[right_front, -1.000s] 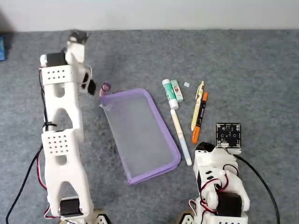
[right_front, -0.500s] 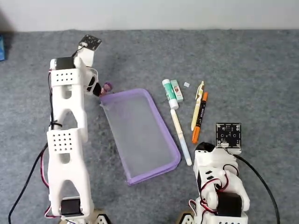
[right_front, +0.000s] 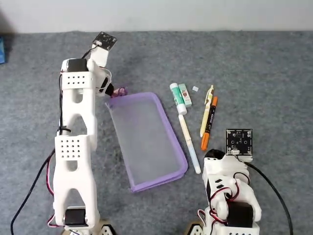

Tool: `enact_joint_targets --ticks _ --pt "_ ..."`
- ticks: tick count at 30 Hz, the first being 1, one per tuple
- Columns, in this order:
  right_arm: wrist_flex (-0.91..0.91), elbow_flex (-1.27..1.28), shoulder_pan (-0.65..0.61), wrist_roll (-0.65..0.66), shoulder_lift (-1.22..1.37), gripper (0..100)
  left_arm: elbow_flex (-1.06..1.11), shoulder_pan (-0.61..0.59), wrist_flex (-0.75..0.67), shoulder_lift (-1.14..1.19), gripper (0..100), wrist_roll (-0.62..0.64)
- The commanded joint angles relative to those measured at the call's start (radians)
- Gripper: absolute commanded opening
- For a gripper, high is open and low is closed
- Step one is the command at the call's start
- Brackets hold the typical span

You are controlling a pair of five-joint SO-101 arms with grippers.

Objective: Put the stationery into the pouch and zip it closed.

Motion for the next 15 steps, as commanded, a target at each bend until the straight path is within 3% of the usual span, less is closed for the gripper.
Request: enact_joint_targets --ticks 1,7,15 --pt "0.002 -0.026 -0.007 -0.003 -0.001 0.8 -0.102 0.028 0.106 -0.015 21 -0.074" --pt "0.001 -0.026 -0.007 -0.003 -0.001 0.8 -0.130 0.075 0.144 -0.009 21 -0.144" --pt "0.004 -0.026 -0.007 -0.003 -0.001 0.8 -0.108 0.063 0.043 0.087 21 -0.158"
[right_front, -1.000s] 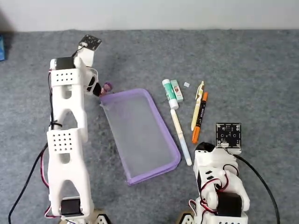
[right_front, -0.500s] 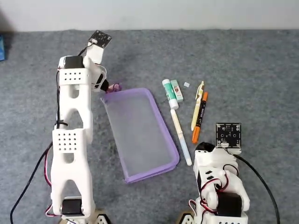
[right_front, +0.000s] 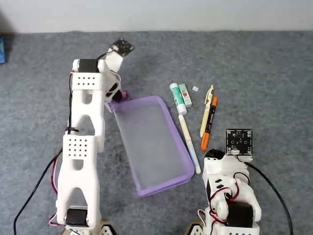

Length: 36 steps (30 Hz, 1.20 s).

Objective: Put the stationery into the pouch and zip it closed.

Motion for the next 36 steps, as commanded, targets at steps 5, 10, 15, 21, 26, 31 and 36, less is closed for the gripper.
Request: enact_joint_targets --ticks 5,10,15,21,26,31,36 --pt "0.004 -0.026 -0.007 -0.003 0.001 0.8 -0.012 -0.011 -0.104 0.037 19 -0.012" --pt "0.001 -0.026 -0.007 -0.003 0.001 0.8 -0.012 -0.005 -0.124 0.041 13 -0.017" --pt "-0.002 -0.035 -0.007 -0.003 -0.001 0.8 -0.012 -0.002 -0.103 0.035 2 -0.058" --pt "-0.008 -0.137 -0.007 -0.005 0.007 0.8 -0.093 0.018 0.000 0.025 1 -0.094" --pt "0.001 -0.255 -0.007 -0.003 0.010 0.8 -0.303 0.068 0.100 -0.003 1 -0.086" --pt "0.002 -0.356 -0.002 -0.008 0.010 0.8 -0.383 0.120 0.100 -0.097 1 -0.018" --pt "0.002 -0.440 0.002 0.000 0.004 0.8 -0.380 0.176 0.100 -0.233 1 0.081"
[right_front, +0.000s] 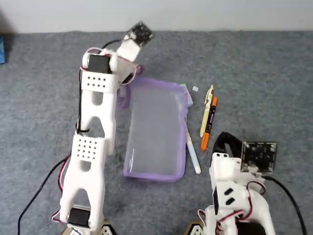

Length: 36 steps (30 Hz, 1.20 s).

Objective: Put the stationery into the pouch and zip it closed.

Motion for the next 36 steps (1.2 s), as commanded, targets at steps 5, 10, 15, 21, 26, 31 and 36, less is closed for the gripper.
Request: enact_joint_targets --ticks 5,10,15,21,26,31,36 --pt "-0.001 -0.109 0.134 0.114 0.004 0.8 -0.081 0.117 0.021 -0.269 1 0.095" --pt "0.002 -0.112 0.205 0.290 0.016 0.8 -0.081 0.196 0.021 -0.384 1 0.095" --pt "0.094 -0.236 0.189 0.276 0.059 0.8 -0.081 0.222 0.021 -0.486 1 0.118" --pt "0.251 -0.609 0.165 0.121 0.407 0.8 -0.079 0.232 0.021 -0.626 1 0.210" --pt "0.421 -1.008 0.056 0.002 0.751 0.9 0.050 0.307 0.021 -0.763 1 0.210" --pt "0.536 -1.333 -0.076 -0.066 0.958 0.9 0.317 0.370 0.021 -0.908 1 0.209" --pt "0.559 -1.441 -0.140 -0.058 1.041 1.2 0.581 0.370 0.020 -1.036 1 0.207"
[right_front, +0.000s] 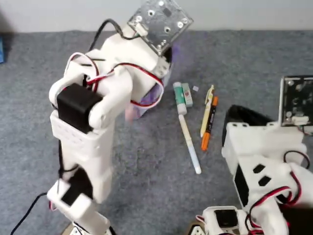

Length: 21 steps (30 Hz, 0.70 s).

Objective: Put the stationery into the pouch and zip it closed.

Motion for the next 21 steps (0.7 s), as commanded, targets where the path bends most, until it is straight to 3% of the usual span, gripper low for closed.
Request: enact_joint_targets --ticks 1,9,21 --pt "0.036 -0.064 -0.045 -0.012 0.058 2.5 0.171 0.005 0.020 -0.115 1 0.006" --pt "0.044 -0.011 -0.154 -0.012 0.067 20.2 0.343 -0.020 -0.003 -0.209 1 -0.025" --pt "0.044 0.506 -0.208 0.095 -0.054 11.0 0.380 -0.269 0.020 -0.244 1 -0.020"
